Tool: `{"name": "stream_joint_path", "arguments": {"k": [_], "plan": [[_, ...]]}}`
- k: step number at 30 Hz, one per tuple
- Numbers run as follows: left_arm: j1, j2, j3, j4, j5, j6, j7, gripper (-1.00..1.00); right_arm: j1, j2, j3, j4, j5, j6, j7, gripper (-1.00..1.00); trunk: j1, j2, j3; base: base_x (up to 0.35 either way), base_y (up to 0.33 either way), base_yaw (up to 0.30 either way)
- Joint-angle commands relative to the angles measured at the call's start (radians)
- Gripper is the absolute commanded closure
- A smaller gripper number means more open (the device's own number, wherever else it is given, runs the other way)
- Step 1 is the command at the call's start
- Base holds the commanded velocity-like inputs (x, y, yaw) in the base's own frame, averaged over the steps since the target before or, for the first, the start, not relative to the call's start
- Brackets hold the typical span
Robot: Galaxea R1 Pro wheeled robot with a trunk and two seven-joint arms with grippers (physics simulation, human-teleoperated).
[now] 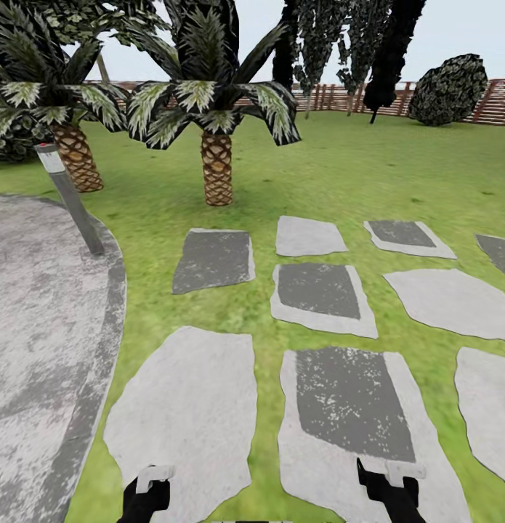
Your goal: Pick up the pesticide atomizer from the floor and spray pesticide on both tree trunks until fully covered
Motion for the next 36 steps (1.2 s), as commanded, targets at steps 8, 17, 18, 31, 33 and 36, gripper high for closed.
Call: {"name": "stream_joint_path", "arguments": {"k": [8,17,18,31,33,36], "plan": [[-0.001,0.000,0.000,0.000,0.000,0.000,0.001,1.00,0.000,0.000,0.000,0.000,0.000,0.000,0.000,-1.00,0.000,0.000,0.008,0.000,-0.269,-0.262],[-0.001,0.000,0.000,0.000,0.000,0.000,0.002,1.00,0.000,0.000,0.000,0.000,0.000,0.000,0.000,-1.00,0.000,0.000,0.017,0.000,-0.269,-0.262],[-0.001,0.000,0.000,0.000,0.000,0.000,0.002,1.00,0.000,0.000,0.000,0.000,0.000,0.000,0.000,-1.00,0.000,0.000,0.018,0.000,-0.269,-0.262],[0.000,0.000,0.000,0.000,0.000,0.000,0.001,1.00,0.000,0.000,0.000,0.001,0.000,0.000,0.000,-1.00,0.000,0.000,0.030,0.000,-0.269,-0.262],[-0.001,0.000,0.000,0.000,0.000,0.000,0.001,1.00,0.000,0.000,0.000,0.001,0.000,0.000,0.000,-1.00,0.000,0.000,0.032,0.000,-0.269,-0.262],[0.000,0.000,0.000,0.000,0.000,0.000,0.002,1.00,0.000,0.000,0.000,0.001,0.000,0.000,0.000,-1.00,0.000,0.000,0.035,0.000,-0.269,-0.262]]}}
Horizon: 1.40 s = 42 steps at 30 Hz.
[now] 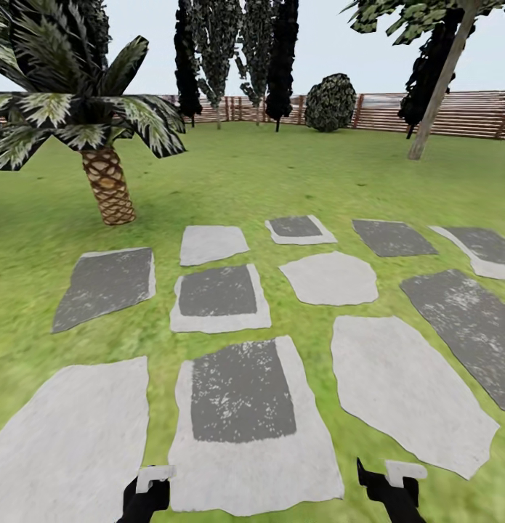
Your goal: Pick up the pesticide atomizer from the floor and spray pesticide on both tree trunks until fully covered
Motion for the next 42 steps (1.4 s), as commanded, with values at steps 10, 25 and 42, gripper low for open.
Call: {"name": "stream_joint_path", "arguments": {"k": [10,25,42], "plan": [[0.000,0.000,0.000,0.000,0.000,0.000,0.001,1.00,0.000,0.000,0.000,0.000,0.000,0.000,0.000,-1.00,0.000,0.000,0.010,0.000,-0.269,-0.262],[0.000,0.000,0.000,0.000,0.000,0.000,0.001,1.00,0.000,0.000,0.000,-0.001,0.000,0.000,0.000,-1.00,0.000,0.000,0.024,0.043,-0.269,-0.262],[0.000,0.000,0.000,0.000,0.000,0.000,0.001,1.00,0.000,0.000,0.000,-0.001,0.000,0.000,0.000,-1.00,0.000,0.000,0.039,0.210,-0.199,-0.262]]}}
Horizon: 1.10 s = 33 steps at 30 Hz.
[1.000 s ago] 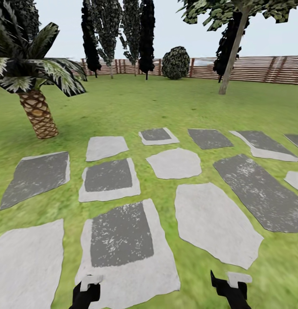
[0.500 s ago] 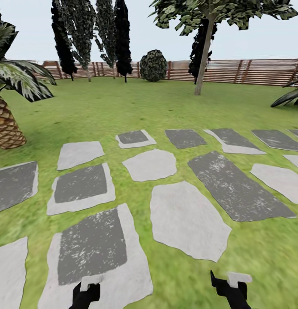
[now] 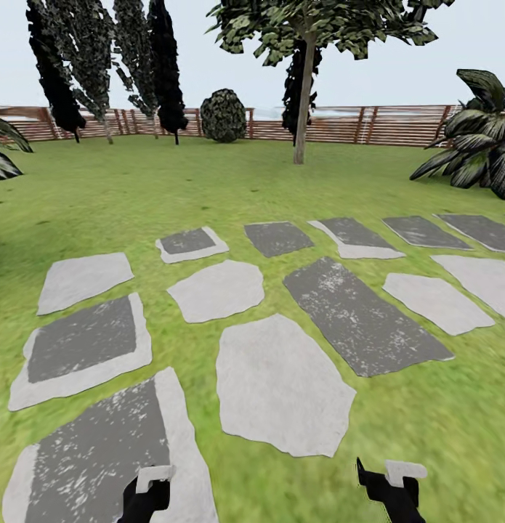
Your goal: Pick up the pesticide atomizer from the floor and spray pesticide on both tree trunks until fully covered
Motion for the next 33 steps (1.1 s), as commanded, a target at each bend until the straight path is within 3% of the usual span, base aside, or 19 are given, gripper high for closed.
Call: {"name": "stream_joint_path", "arguments": {"k": [1,12,33], "plan": [[0.000,0.000,0.000,0.000,0.000,0.000,0.001,1.00,0.000,0.000,0.000,0.000,0.000,0.000,0.000,-1.00,0.000,0.000,0.001,0.165,-0.072,-0.262],[0.000,0.000,0.000,0.000,0.000,0.000,0.001,1.00,0.000,0.000,0.001,0.000,0.000,0.000,0.000,-1.00,0.000,0.000,0.011,0.078,-0.011,-0.262],[0.000,0.000,0.000,0.000,0.000,0.001,0.001,1.00,0.000,0.001,0.001,0.000,0.000,0.000,0.000,-1.00,0.000,0.000,0.034,0.331,0.000,-0.243]]}}
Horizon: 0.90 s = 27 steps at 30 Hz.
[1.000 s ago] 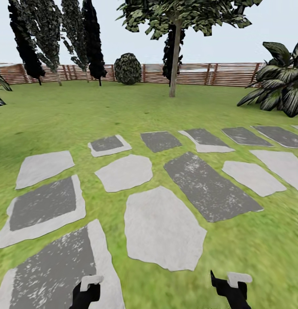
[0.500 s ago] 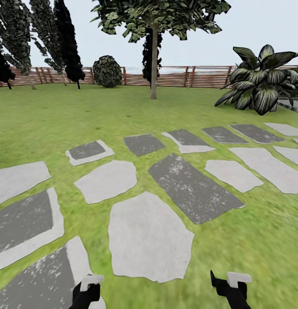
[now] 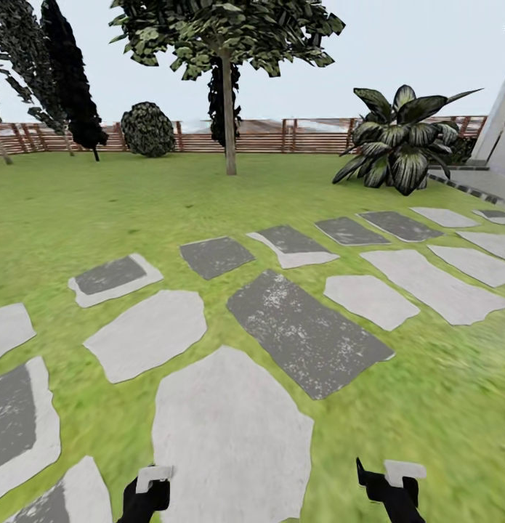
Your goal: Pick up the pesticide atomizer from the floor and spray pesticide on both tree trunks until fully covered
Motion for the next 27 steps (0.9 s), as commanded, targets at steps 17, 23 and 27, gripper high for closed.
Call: {"name": "stream_joint_path", "arguments": {"k": [17,23,27], "plan": [[0.000,0.000,0.000,0.000,0.000,0.000,0.001,1.00,0.000,0.001,0.001,0.001,0.001,0.000,0.000,-1.00,0.000,0.000,0.020,0.338,0.000,-0.227],[0.000,0.000,0.000,0.000,0.000,0.000,0.001,1.00,0.000,0.001,0.001,0.001,0.002,0.000,0.000,-1.00,0.000,0.000,0.026,0.338,0.000,-0.195],[0.000,0.000,0.000,0.000,0.000,0.000,0.001,1.00,0.000,0.001,0.001,0.001,0.002,0.000,0.000,-1.00,0.000,0.000,0.027,0.338,0.000,-0.047]]}}
